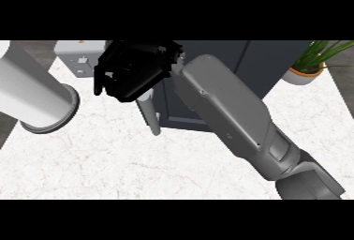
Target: Pick up the wine, place it into the cabinet and close the cabinet
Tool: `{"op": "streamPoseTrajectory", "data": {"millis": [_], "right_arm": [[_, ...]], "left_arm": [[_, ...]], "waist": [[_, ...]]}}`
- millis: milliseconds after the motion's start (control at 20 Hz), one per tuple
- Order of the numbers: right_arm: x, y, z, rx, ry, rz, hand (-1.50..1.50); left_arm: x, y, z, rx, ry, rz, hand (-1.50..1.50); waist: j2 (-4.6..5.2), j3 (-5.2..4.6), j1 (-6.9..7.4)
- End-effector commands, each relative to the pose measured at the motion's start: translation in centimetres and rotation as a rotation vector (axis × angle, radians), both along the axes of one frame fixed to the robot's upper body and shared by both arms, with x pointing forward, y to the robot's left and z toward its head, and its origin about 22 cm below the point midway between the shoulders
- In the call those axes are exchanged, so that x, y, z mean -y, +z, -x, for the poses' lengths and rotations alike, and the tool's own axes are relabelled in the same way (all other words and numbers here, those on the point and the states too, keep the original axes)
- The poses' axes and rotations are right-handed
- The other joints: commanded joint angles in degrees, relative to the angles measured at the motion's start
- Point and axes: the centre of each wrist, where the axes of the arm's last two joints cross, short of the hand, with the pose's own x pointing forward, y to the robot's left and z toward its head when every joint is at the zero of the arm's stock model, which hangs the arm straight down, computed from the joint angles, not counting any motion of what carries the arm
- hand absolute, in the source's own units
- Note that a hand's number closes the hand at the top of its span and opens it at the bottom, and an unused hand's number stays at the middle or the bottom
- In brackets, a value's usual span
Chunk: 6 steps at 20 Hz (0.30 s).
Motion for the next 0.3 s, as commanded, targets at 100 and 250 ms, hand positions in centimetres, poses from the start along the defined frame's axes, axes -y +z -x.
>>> {"op": "streamPoseTrajectory", "data": {"millis": [100, 250], "right_arm": [[9.0, 0.4, -4.1, 0.015, -0.373, -0.074, 1.50], [7.3, 1.1, -3.8, 0.029, -0.374, -0.080, 1.50]], "left_arm": [[0.6, 0.0, -0.4, 0.019, -0.037, -0.002, -1.50], [0.9, 1.1, -1.5, 0.045, -0.062, -0.012, -1.50]], "waist": [[2.07, 1.04, -2.22], [2.12, 0.97, -1.96]]}}
